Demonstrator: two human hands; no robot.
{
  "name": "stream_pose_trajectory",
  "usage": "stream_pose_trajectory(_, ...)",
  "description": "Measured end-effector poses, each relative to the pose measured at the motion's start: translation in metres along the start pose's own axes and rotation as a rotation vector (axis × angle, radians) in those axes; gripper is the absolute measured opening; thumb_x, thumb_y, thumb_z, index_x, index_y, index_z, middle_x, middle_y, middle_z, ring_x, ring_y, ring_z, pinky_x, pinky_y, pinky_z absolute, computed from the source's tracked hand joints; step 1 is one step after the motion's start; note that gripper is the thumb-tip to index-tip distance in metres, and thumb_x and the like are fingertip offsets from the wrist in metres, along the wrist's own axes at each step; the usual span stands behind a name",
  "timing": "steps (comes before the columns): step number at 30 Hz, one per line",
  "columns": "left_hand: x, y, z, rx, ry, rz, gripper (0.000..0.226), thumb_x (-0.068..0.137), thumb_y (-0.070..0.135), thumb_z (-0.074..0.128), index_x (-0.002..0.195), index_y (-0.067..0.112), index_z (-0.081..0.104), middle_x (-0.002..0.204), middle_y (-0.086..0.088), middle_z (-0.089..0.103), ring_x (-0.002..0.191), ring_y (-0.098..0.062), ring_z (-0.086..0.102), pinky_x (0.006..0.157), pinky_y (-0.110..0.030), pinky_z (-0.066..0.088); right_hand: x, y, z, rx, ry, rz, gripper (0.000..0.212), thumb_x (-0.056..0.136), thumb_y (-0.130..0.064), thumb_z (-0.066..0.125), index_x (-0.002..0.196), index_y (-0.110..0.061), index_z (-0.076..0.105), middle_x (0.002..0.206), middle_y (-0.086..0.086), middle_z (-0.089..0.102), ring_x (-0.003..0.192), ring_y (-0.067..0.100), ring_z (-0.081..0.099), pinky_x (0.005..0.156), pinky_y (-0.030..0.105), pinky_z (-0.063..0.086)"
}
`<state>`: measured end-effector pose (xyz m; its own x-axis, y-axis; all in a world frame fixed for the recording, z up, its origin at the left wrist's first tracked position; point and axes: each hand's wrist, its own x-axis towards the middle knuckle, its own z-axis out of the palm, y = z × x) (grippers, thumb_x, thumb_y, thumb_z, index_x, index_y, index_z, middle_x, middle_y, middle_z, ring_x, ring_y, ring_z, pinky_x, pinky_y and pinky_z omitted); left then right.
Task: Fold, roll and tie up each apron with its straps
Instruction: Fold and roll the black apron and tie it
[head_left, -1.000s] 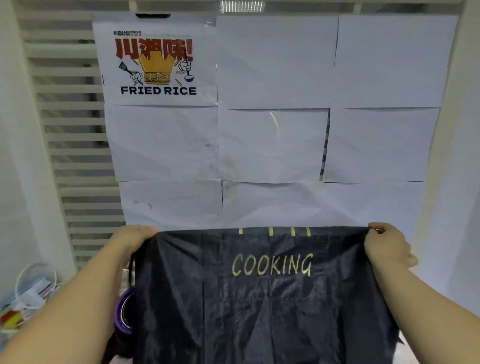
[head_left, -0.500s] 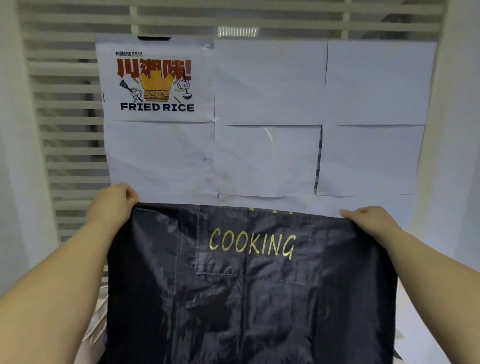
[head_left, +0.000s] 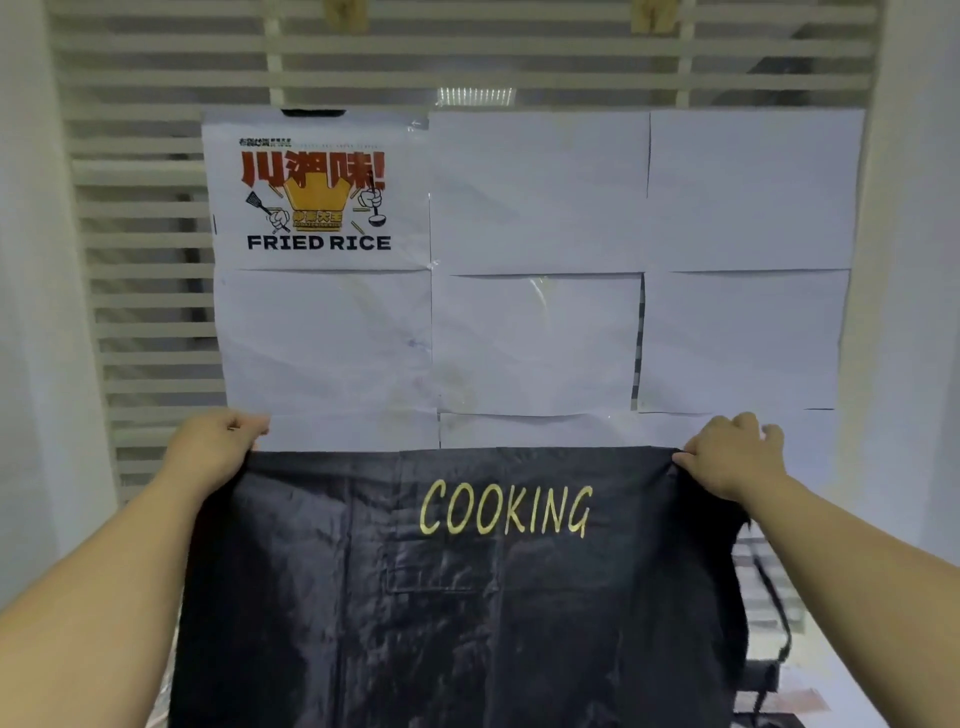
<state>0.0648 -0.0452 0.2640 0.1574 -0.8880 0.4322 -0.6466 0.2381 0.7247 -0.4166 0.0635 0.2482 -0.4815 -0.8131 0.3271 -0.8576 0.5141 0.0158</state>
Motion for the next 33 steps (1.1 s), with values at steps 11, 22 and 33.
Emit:
stream_pose_trajectory(11,-0.005,0.004,0.01,0.298,-0.43,0.145,0.074,0.053,0.091,0.053,0.056,0.017,0.057,0.058,0.007,0.053,0.059,-0.013,0.048,0.062,-0.028,0.036,0.003,-0.005,-0.004,0.161,-0.082,0.208,0.018,0.084,-0.001,0.06,0.071,-0.008,0.05,0.09,0.007,0.06,0.07,0.019,0.05,0.061,0.028,0.04)
stream_pose_trajectory(22,-0.018,-0.024,0.04,0.4,-0.738,0.109,0.01,0.078,0.029,0.078,0.073,0.023,0.071,0.07,0.011,0.069,0.076,-0.011,0.064,0.061,-0.012,0.043,-0.006,-0.002,0.024,0.498,-0.117,0.015,0.013,0.082,-0.021,0.07,0.088,-0.009,0.07,0.091,0.008,0.064,0.097,0.027,0.058,0.075,0.026,0.042)
stream_pose_trajectory(33,-0.044,-0.014,0.056,0.073,-0.846,-0.025,0.027,0.086,0.04,0.065,0.074,0.02,0.076,0.08,0.006,0.074,0.078,-0.008,0.066,0.078,-0.021,0.047,-0.009,-0.006,0.024,0.985,0.238,0.185,0.008,0.097,-0.013,0.049,0.09,-0.009,0.051,0.066,0.012,0.067,0.056,0.015,0.059,0.052,0.022,0.035)
